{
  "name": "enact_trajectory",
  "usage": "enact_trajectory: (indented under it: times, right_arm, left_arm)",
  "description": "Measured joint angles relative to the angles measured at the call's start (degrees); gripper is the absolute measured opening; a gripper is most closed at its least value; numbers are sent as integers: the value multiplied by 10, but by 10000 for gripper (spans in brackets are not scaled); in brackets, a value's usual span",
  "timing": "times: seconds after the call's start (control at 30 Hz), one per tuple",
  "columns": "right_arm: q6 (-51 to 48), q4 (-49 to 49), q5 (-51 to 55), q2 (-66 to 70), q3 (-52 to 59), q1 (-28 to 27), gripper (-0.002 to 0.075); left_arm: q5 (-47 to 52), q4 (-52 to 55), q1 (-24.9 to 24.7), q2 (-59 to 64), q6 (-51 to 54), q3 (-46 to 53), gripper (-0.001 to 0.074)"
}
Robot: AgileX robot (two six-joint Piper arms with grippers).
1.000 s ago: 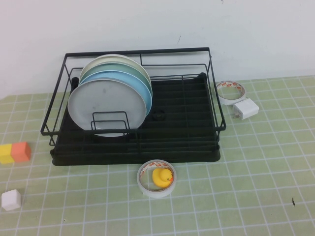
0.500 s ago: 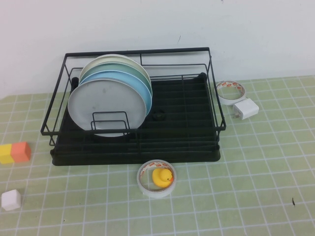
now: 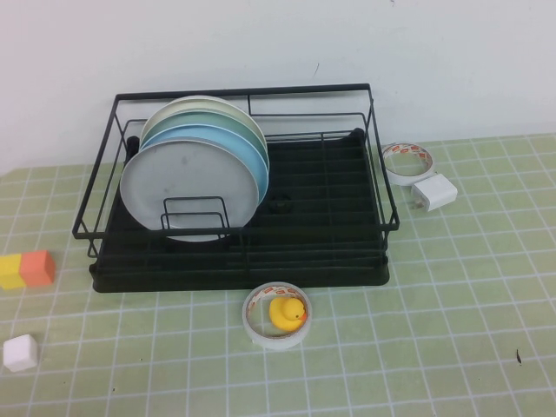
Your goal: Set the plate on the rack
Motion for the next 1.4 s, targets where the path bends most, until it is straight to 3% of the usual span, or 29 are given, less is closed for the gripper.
enact_trajectory:
  times: [0.67, 0.97, 1.4]
  right_arm:
    - [0, 0, 0, 0, 0, 0, -2]
    - [0, 0, 0, 0, 0, 0, -2]
    - [1, 0, 0, 0, 0, 0, -2]
  left_arm:
    - [38, -17, 0, 0, -21, 10, -2]
    - [39, -46, 0, 0, 162, 10, -2]
    - [39, -61, -26, 0, 183, 10, -1]
